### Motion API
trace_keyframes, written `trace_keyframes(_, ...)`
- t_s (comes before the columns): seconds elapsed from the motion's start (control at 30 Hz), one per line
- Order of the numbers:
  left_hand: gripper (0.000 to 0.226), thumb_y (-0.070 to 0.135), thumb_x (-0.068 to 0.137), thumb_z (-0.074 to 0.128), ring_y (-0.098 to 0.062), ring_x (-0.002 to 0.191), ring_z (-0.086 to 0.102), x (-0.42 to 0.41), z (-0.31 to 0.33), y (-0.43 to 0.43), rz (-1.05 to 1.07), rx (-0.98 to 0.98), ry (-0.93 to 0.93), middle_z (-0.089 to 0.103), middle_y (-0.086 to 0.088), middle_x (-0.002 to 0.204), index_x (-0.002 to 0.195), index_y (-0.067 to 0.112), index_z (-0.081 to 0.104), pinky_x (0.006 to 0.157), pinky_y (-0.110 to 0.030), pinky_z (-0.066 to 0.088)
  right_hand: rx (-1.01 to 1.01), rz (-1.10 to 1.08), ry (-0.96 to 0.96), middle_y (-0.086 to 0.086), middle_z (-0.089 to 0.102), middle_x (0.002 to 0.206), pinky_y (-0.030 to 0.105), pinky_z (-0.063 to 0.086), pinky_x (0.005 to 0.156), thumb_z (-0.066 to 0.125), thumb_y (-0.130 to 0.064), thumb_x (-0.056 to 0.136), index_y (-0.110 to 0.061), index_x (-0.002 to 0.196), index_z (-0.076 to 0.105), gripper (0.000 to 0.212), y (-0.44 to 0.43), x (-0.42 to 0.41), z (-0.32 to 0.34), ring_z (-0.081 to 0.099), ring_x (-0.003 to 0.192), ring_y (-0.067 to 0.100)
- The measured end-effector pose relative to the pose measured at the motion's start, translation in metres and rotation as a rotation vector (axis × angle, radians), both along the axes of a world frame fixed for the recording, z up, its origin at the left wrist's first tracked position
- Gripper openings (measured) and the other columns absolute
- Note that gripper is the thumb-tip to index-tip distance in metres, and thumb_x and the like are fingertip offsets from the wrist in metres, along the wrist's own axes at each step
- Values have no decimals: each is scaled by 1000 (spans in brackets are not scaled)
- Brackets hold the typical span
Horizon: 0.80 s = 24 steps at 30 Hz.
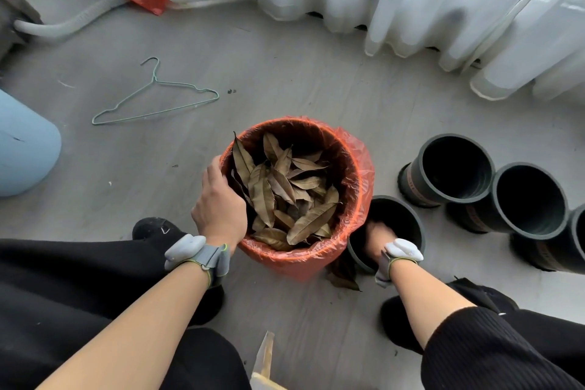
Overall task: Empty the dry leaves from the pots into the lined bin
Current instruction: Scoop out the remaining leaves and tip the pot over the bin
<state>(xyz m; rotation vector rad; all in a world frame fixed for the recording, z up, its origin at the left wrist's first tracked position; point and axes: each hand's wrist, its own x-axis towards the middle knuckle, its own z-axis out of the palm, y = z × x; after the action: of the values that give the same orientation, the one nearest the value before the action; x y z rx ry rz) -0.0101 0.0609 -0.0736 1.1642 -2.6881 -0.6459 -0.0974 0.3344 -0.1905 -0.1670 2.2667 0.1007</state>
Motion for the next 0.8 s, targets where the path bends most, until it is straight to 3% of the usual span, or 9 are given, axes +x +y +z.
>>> trace_keyframes(0.23,44,10,98,33,-42,100,57,0,0,-3,5,18,-12,49,-8,134,141,22,32,75,-47,40,-119,-11,157,15,64,117,37,53,85,55,-10,90,-6,116,59,27,2,0,23,64,107,35)
trace_keyframes(0.4,50,5,93,36,-44,102,57,0,2,-2,4,43,-20,48,-9,135,140,22,32,78,-50,42,-277,-162,227,11,67,108,28,46,76,66,-19,82,-10,106,63,26,14,0,47,63,102,30)
trace_keyframes(0.47,50,5,93,36,-45,102,56,1,5,-1,0,53,-10,48,-9,135,140,22,32,80,-50,41,-372,-319,200,8,69,96,27,50,71,68,-18,79,-13,95,64,17,24,-1,63,67,89,26)
trace_keyframes(0.57,51,4,91,36,-46,102,56,2,6,0,-1,61,-14,47,-10,134,139,21,33,81,-51,41,-561,-613,99,6,65,74,26,56,51,69,-9,79,-12,76,60,10,37,0,80,66,60,17)
trace_keyframes(0.7,53,3,90,37,-46,104,55,2,5,0,-4,74,-14,46,-11,134,139,20,32,84,-53,41,-756,-903,-28,15,64,86,34,60,58,66,0,83,-2,94,61,12,52,13,89,65,68,18)
trace_keyframes(0.8,57,0,86,38,-45,106,54,0,7,4,-12,82,-23,45,-11,134,139,19,32,83,-53,42,-818,-990,-39,15,64,90,30,58,56,65,0,83,-2,96,61,14,60,19,96,66,73,18)
